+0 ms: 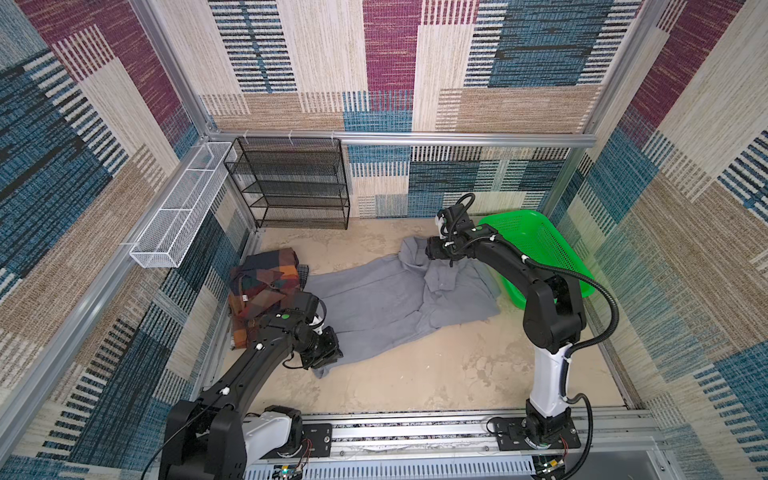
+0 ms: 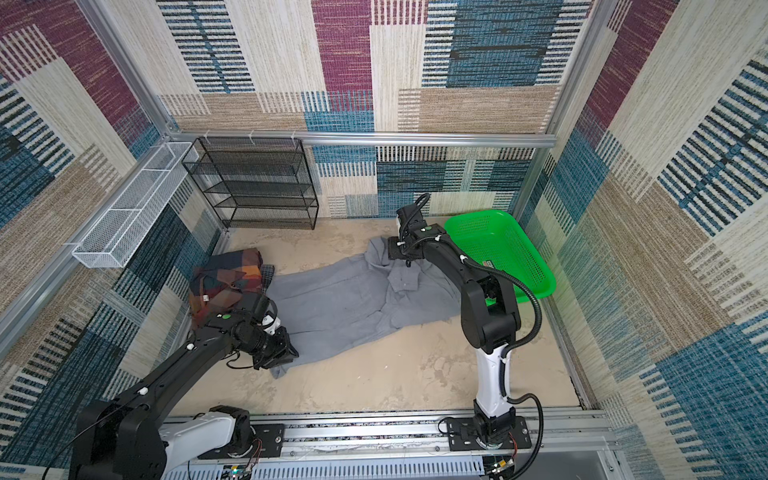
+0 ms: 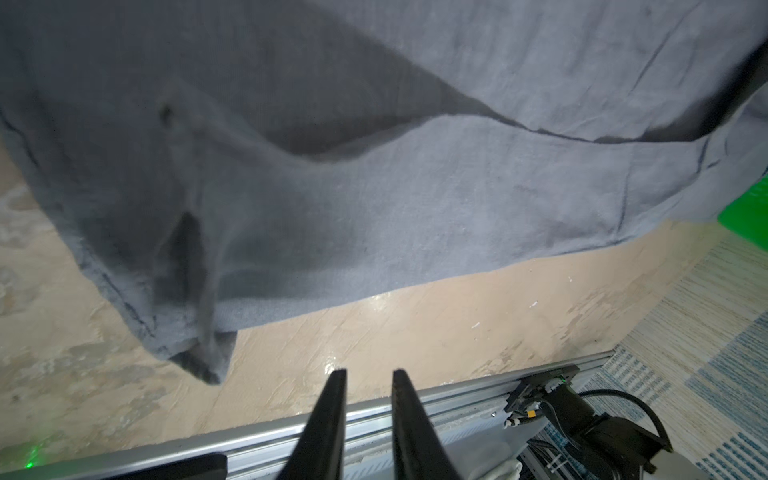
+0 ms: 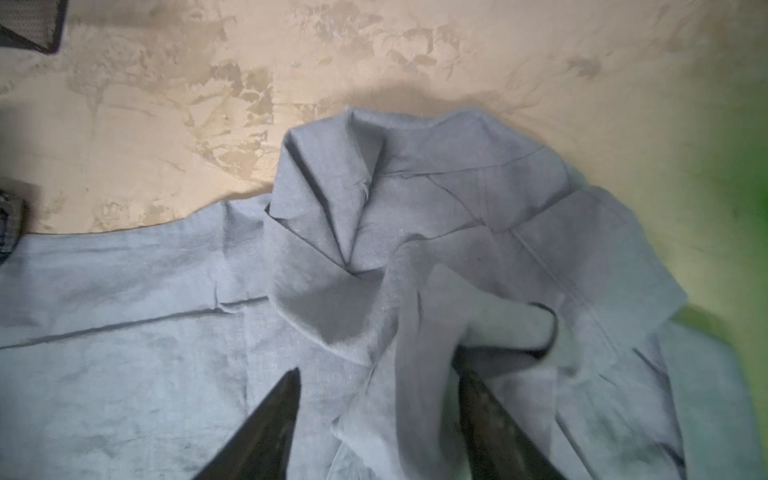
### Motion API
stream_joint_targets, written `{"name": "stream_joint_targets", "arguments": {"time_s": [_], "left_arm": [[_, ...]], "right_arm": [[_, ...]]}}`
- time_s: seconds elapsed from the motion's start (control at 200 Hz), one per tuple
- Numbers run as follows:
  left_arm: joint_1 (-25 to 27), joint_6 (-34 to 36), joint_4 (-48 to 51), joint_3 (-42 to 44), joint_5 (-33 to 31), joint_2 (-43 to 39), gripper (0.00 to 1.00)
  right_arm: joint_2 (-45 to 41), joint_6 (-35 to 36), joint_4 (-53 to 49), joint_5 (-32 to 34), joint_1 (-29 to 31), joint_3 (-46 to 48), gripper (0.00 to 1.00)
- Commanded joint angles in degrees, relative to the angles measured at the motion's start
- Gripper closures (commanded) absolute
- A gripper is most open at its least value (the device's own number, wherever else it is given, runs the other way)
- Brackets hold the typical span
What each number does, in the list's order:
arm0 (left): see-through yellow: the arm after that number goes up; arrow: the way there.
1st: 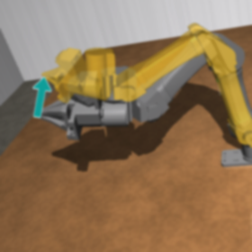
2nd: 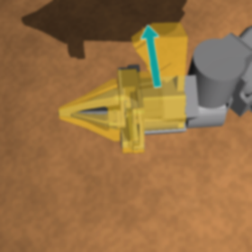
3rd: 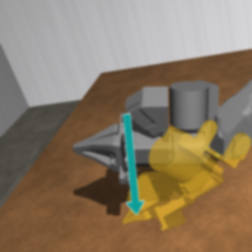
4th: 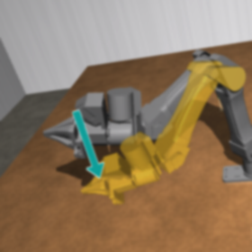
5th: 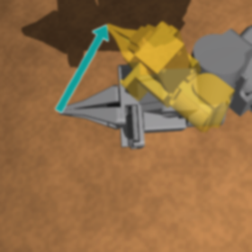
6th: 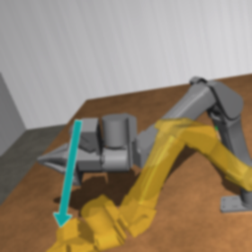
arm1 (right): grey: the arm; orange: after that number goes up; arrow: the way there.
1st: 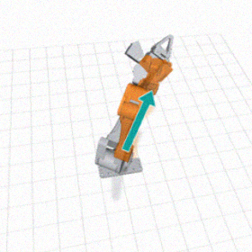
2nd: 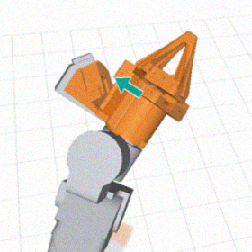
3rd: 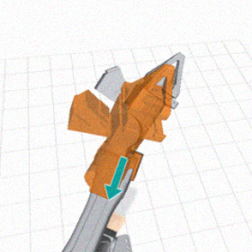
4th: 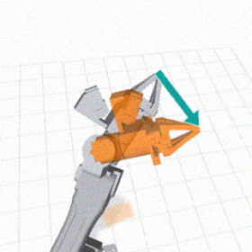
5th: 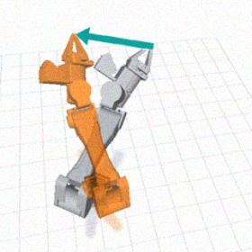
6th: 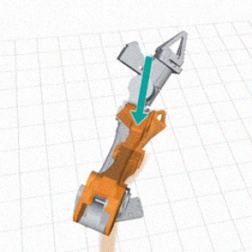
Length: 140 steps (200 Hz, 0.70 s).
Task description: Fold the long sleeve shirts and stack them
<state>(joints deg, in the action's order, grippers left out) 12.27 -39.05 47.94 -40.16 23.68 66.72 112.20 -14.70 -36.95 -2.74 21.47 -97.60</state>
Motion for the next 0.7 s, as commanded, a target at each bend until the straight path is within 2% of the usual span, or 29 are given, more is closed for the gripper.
{"name": "stream_joint_targets", "arguments": {"time_s": [0.0,0.125,0.165,0.255,0.366,0.481,0.566,0.696], "left_arm": [[1.2,-2.6,-3.0,0.2,-1.3,-0.5,0.76],[2.3,-3.6,-4.2,0.7,-0.9,0.1,0.76],[2.7,-3.7,-4.5,1.1,-1.0,0.2,0.76],[3.0,-4.3,-6.0,2.8,-1.0,0.1,0.76],[3.1,-4.8,-7.8,4.6,-1.1,0.7,0.76],[3.1,-4.6,-9.4,5.6,-0.9,2.7,0.77],[3.1,-3.2,-9.4,5.2,-2.5,4.4,0.77],[3.1,-1.4,-9.5,4.0,-4.8,7.4,0.78]], "right_arm": [[-5.3,-2.3,3.5,1.8,-0.3,2.6,0.16],[-12.9,-4.5,4.3,3.3,-0.3,9.9,0.11],[-15.9,-6.1,4.7,5.1,-0.4,13.4,0.14],[-22.8,-9.3,9.0,4.2,-0.4,25.1,0.18],[-27.7,-11.8,12.2,4.5,-0.5,35.2,0.26],[-26.8,-12.9,13.4,3.8,-0.6,41.2,0.38],[-25.3,-13.5,15.6,4.9,-0.6,44.7,0.39],[-21.7,-12.8,15.3,10.6,-1.0,45.7,0.42]]}}
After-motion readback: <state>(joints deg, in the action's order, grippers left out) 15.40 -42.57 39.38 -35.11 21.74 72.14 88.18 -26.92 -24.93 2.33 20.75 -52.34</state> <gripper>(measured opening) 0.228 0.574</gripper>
